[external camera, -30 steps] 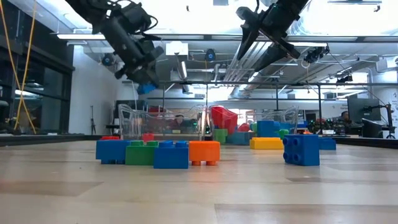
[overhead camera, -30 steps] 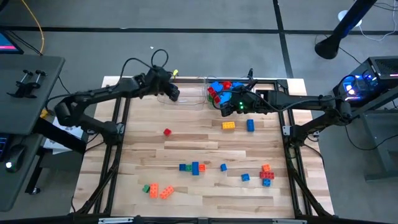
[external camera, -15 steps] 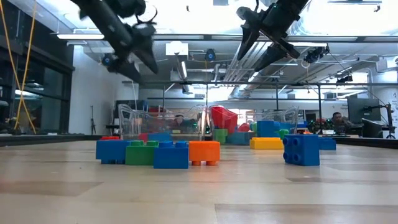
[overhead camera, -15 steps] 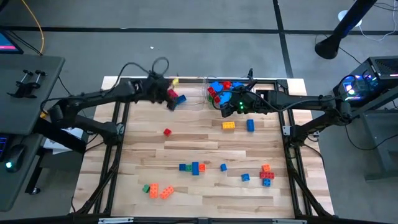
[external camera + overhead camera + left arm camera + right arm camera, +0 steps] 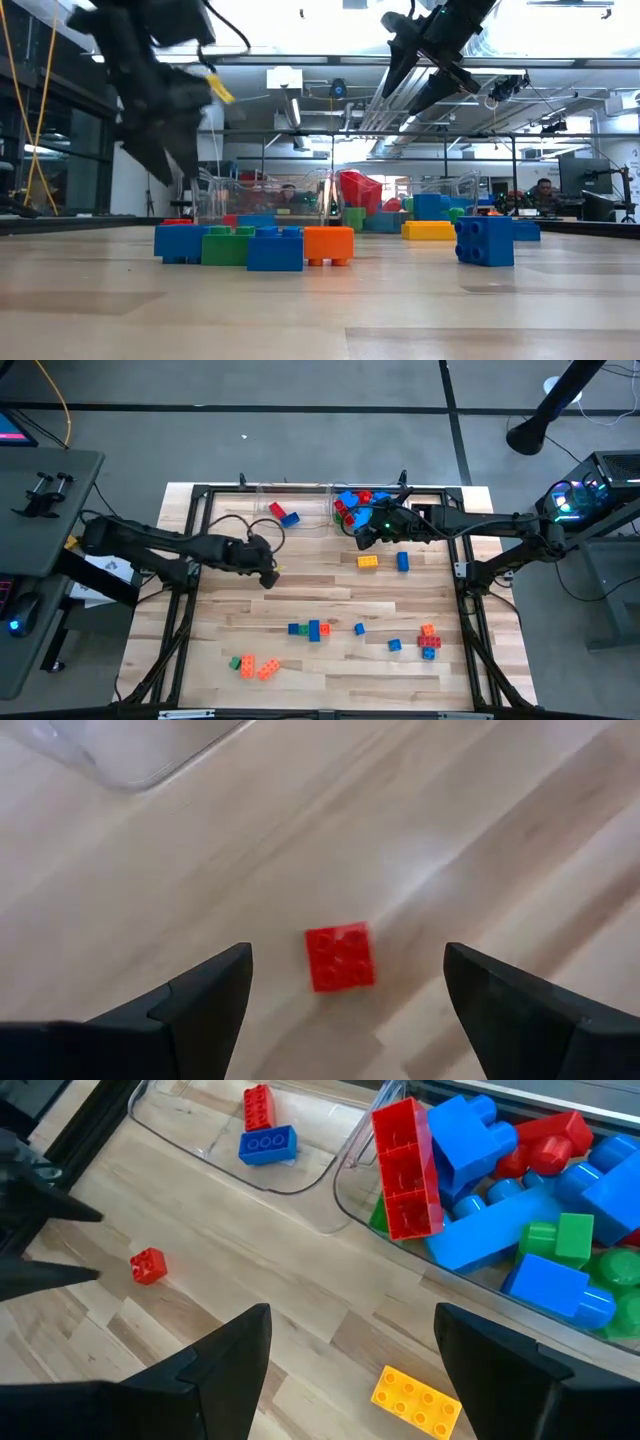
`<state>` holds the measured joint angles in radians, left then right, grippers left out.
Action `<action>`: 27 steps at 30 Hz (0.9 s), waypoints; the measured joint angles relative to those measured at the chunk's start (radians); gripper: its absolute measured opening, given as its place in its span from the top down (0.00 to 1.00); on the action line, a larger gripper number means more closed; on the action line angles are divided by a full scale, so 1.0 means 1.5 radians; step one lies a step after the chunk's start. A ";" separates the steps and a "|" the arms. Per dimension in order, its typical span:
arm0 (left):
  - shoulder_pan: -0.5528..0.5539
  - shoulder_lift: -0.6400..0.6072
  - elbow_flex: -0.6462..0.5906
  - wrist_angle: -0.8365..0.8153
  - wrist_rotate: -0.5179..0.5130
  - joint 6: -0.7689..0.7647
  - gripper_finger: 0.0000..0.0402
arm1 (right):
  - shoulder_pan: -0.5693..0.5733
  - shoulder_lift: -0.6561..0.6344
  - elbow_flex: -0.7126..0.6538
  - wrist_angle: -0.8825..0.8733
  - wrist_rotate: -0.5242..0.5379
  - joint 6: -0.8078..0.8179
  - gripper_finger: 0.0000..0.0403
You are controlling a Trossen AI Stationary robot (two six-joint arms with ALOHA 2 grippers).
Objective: Sort blocks by size
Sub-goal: Put the red lego piece into the left transparent bin
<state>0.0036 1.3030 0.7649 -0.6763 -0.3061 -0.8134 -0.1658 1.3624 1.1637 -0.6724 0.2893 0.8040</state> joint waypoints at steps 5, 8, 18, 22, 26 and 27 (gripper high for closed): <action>0.023 0.079 0.006 0.062 0.064 0.044 0.22 | -0.003 0.000 0.000 0.000 0.000 0.004 0.31; 0.024 0.110 0.006 0.066 0.075 0.023 0.22 | -0.004 0.000 0.000 0.000 -0.001 0.007 0.31; 0.027 0.131 -0.003 0.064 0.074 -0.009 0.22 | -0.004 0.000 0.000 0.001 -0.002 0.023 0.31; 0.035 0.148 -0.009 0.066 0.086 -0.009 0.22 | -0.004 0.000 0.000 0.001 -0.003 0.034 0.31; 0.037 0.176 -0.010 0.079 0.104 -0.001 0.22 | -0.004 0.000 0.000 0.002 -0.003 0.035 0.31; 0.037 0.180 -0.010 0.084 0.104 0.004 0.22 | -0.004 0.000 0.000 0.001 -0.003 0.035 0.31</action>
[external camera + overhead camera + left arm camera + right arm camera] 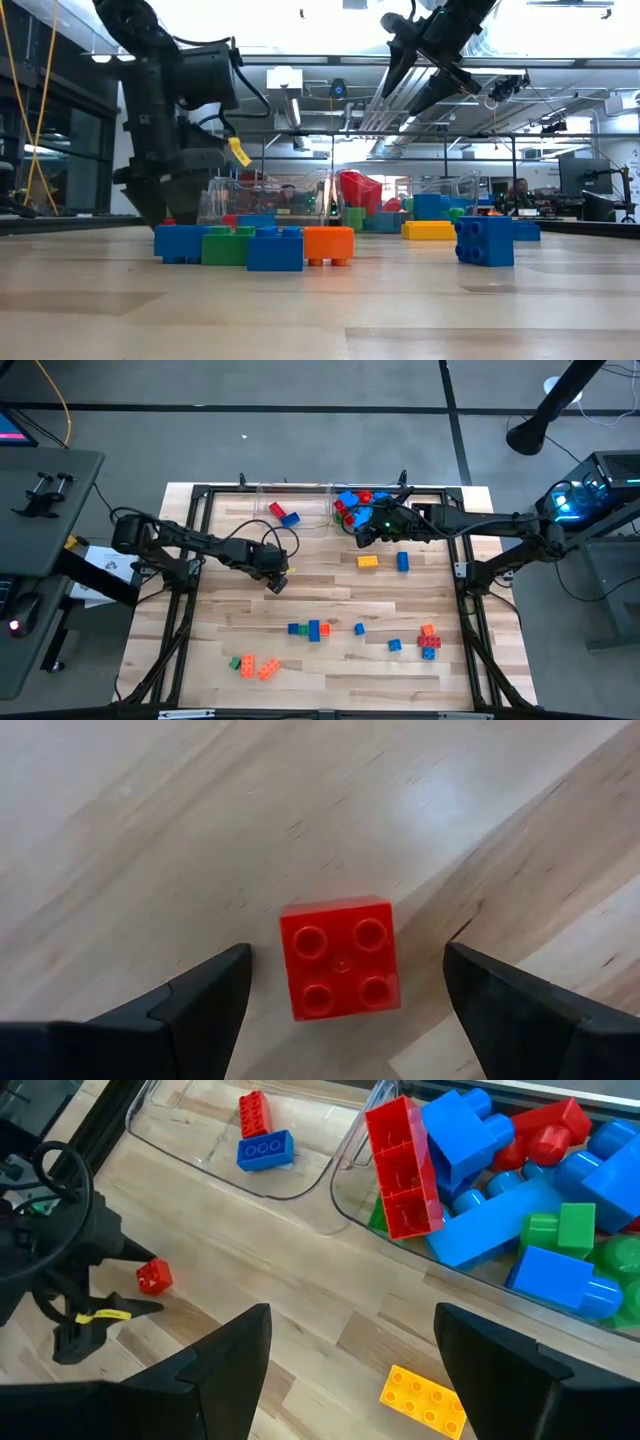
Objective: Sort blocks by size
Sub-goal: Put the red lego piece into the left transparent bin
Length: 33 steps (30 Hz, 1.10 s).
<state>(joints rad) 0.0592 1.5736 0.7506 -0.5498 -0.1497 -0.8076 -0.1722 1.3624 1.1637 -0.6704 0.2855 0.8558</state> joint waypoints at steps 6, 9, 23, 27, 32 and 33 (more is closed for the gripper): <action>-0.005 0.009 0.001 0.018 -0.004 0.010 0.26 | 0.000 0.000 0.000 0.000 0.000 0.000 0.31; -0.005 0.010 0.001 0.024 -0.006 0.011 0.35 | 0.000 0.000 0.000 0.000 0.000 0.000 0.31; 0.057 -0.175 0.063 0.054 -0.032 0.165 0.76 | 0.002 0.000 0.000 0.000 0.000 0.001 0.31; 0.138 -0.232 0.125 0.082 -0.085 0.273 0.76 | 0.002 0.000 0.000 0.001 0.000 0.004 0.31; 0.276 -0.182 0.176 0.071 -0.052 0.374 0.76 | 0.002 0.000 0.000 0.004 0.011 0.022 0.31; 0.299 -0.167 0.184 0.070 -0.035 0.379 0.76 | 0.002 0.000 0.000 0.004 0.012 0.024 0.31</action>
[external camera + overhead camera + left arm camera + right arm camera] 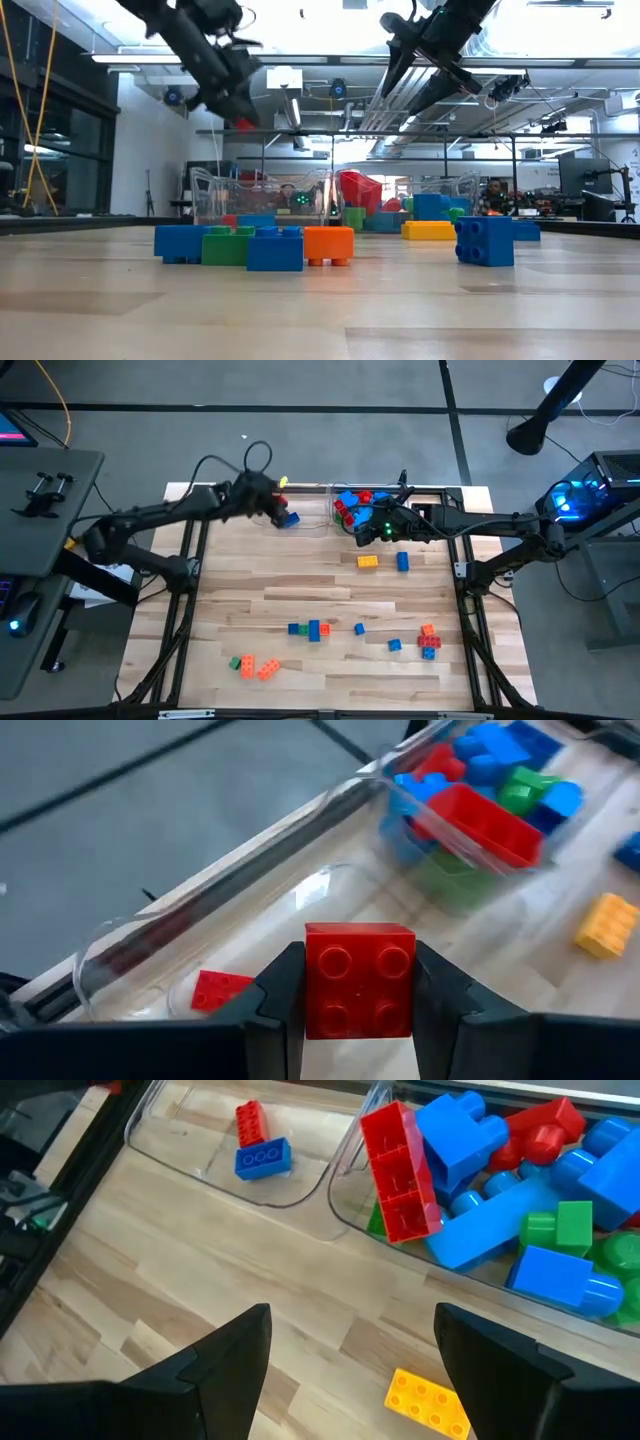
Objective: Sort blocks by size
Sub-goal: Put the red lego piece into the left transparent bin, then put the green lego piece into the left transparent bin
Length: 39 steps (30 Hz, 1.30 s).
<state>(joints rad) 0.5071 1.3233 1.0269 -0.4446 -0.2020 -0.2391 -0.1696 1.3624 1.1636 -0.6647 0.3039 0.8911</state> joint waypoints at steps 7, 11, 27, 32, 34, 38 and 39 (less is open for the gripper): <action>0.067 0.077 0.056 -0.025 0.066 0.005 0.45 | 0.000 0.000 0.000 0.000 0.000 0.001 0.31; 0.069 0.079 0.081 -0.052 0.120 0.005 0.23 | 0.000 0.000 0.000 0.000 0.000 0.001 0.31; -0.524 -0.128 -0.051 -0.355 0.099 -0.182 0.18 | 0.000 0.000 0.000 -0.003 -0.015 -0.073 0.31; -0.771 -0.109 -0.128 -0.337 0.069 -0.497 0.19 | 0.000 0.000 0.000 -0.003 -0.026 -0.098 0.31; -0.834 -0.082 -0.131 -0.327 0.084 -0.640 0.19 | 0.000 0.000 0.000 -0.003 -0.033 -0.107 0.31; -0.918 -0.024 -0.093 -0.270 0.081 -0.722 0.19 | 0.000 0.000 0.000 -0.004 -0.033 -0.118 0.31; -0.935 -0.005 -0.078 -0.263 0.069 -0.698 0.19 | 0.000 0.000 0.000 -0.004 -0.033 -0.123 0.31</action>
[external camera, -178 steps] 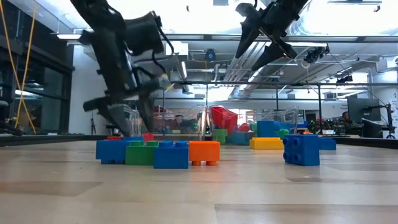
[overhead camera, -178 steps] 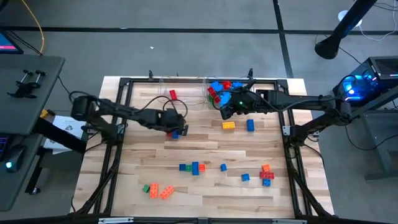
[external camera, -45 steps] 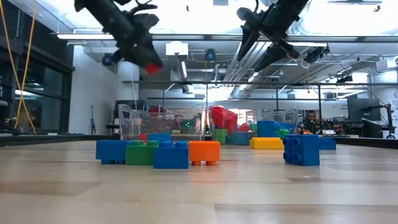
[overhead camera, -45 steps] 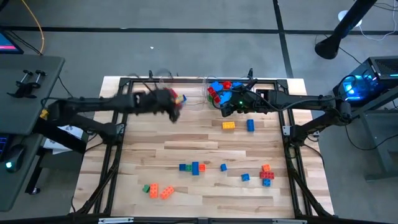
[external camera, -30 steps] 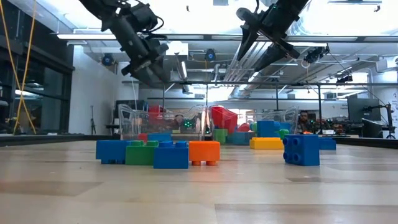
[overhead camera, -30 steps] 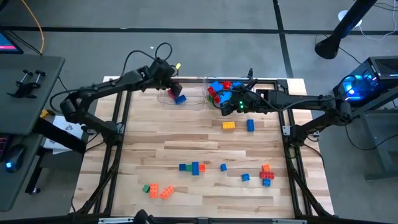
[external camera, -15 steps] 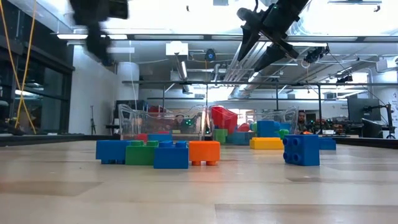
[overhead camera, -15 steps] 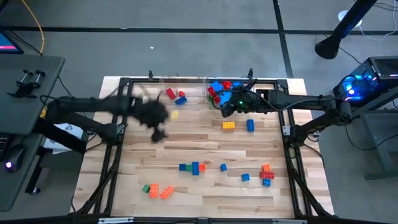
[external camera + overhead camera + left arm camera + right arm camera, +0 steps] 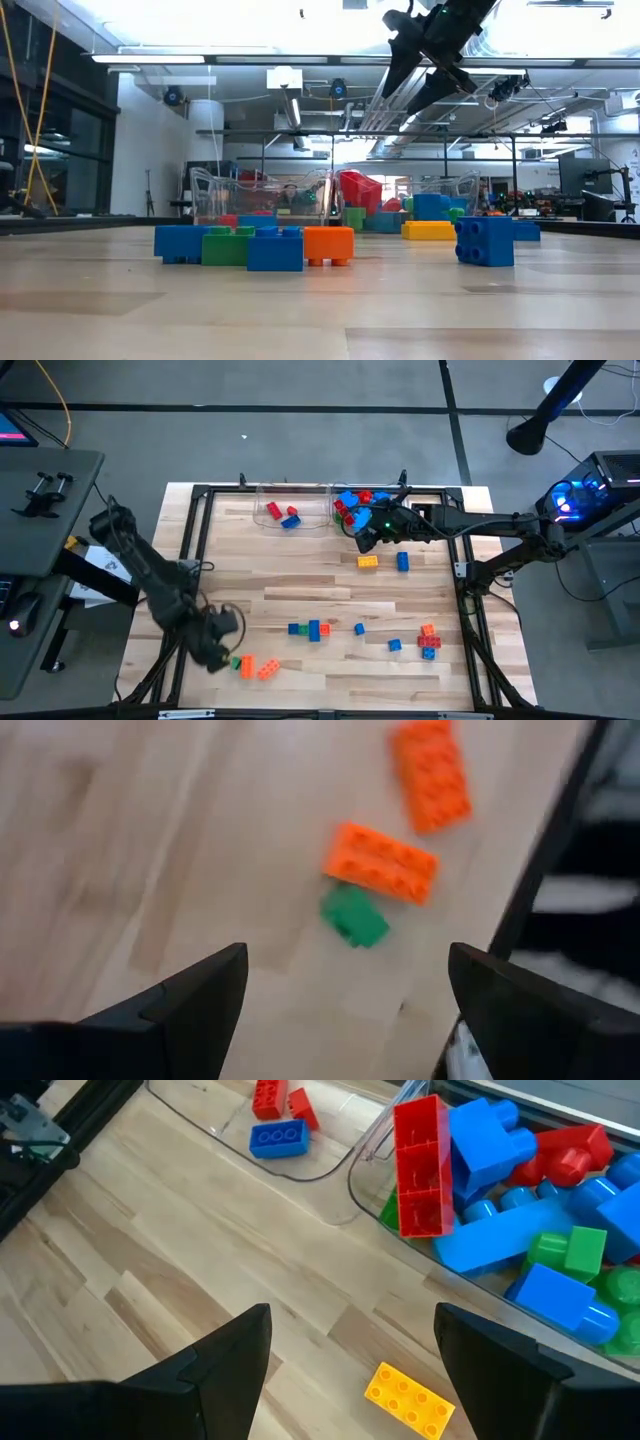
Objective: Sort blocks by size
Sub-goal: Put the green lego piece into the left transparent bin
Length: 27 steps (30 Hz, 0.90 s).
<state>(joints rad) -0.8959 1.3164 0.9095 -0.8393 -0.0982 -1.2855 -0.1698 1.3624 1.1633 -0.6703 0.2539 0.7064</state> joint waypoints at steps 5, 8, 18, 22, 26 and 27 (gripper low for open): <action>-0.049 0.109 0.053 -0.001 -0.028 0.261 0.19 | 0.000 0.000 0.000 0.000 0.000 -0.013 0.31; -0.061 0.163 0.064 0.003 -0.029 0.417 0.19 | 0.000 0.000 0.000 0.000 0.000 -0.013 0.31; -0.042 0.239 0.052 0.069 -0.030 0.555 0.19 | 0.000 0.000 0.000 -0.004 0.000 -0.010 0.31; -0.037 0.252 0.052 0.093 -0.034 0.566 0.19 | 0.000 0.000 0.000 -0.006 -0.002 -0.010 0.31; -0.029 0.274 0.052 0.091 -0.035 0.547 0.19 | 0.000 0.000 0.000 -0.007 -0.002 -0.005 0.31; -0.027 0.280 0.052 0.091 -0.035 0.546 0.19 | 0.000 0.000 0.000 -0.007 -0.002 -0.005 0.31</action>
<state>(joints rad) -0.9363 1.7365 0.9874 -0.7023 -0.1501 -0.4661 -0.1703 1.3624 1.1633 -0.6811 0.2502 0.6987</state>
